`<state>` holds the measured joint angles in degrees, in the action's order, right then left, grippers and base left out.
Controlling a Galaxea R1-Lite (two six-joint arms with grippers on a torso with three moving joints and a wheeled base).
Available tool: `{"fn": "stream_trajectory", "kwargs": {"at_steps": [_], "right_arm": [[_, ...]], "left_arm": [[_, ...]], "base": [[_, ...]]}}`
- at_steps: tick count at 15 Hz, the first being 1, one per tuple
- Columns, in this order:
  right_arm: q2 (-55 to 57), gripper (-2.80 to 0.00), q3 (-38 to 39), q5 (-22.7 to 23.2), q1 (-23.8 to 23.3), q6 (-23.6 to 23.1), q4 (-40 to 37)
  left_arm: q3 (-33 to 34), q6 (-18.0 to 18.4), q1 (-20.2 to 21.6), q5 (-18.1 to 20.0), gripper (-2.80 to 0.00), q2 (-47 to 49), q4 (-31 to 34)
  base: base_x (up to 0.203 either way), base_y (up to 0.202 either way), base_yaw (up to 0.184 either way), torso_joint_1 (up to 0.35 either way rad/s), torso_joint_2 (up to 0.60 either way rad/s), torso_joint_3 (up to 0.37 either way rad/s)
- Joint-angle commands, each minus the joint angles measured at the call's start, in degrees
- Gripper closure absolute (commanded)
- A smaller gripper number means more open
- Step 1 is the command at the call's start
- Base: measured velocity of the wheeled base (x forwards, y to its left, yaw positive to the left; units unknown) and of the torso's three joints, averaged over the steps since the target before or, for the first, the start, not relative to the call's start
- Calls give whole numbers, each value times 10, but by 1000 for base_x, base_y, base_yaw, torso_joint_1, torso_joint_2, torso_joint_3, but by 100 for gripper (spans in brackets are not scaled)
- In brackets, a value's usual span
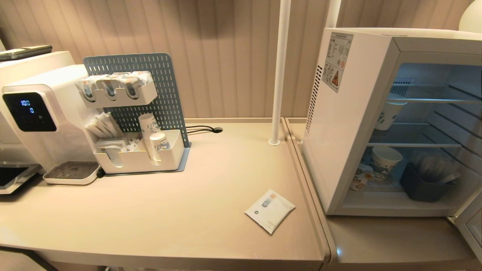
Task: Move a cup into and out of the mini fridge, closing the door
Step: Close the freezer door
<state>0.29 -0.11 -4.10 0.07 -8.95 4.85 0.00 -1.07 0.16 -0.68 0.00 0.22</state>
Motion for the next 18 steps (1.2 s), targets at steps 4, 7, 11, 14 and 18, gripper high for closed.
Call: {"fn": "stream_trajectory", "kwargs": {"at_steps": [4, 7, 11, 14, 18], "right_arm": [[-4, 0, -13, 59, 0, 2, -74], [-4, 0, -11, 59, 1, -1, -69], [1, 0, -22, 59, 1, 16, -121], [-3, 0, -24, 55, 1, 34, -123], [-3, 0, -24, 53, 1, 39, -122]], "left_arm": [[1, 0, 0, 0, 0, 0, 0], [1, 0, 0, 0, 0, 0, 0], [1, 1, 0, 0, 0, 0, 0], [1, 0, 0, 1, 0, 0, 0], [1, 0, 0, 0, 0, 0, 0]], "base": [[0, 0, 0, 0, 0, 0], [0, 0, 0, 0, 0, 0], [0, 0, 0, 0, 0, 0], [0, 0, 0, 0, 0, 0], [0, 0, 0, 0, 0, 0]]}}
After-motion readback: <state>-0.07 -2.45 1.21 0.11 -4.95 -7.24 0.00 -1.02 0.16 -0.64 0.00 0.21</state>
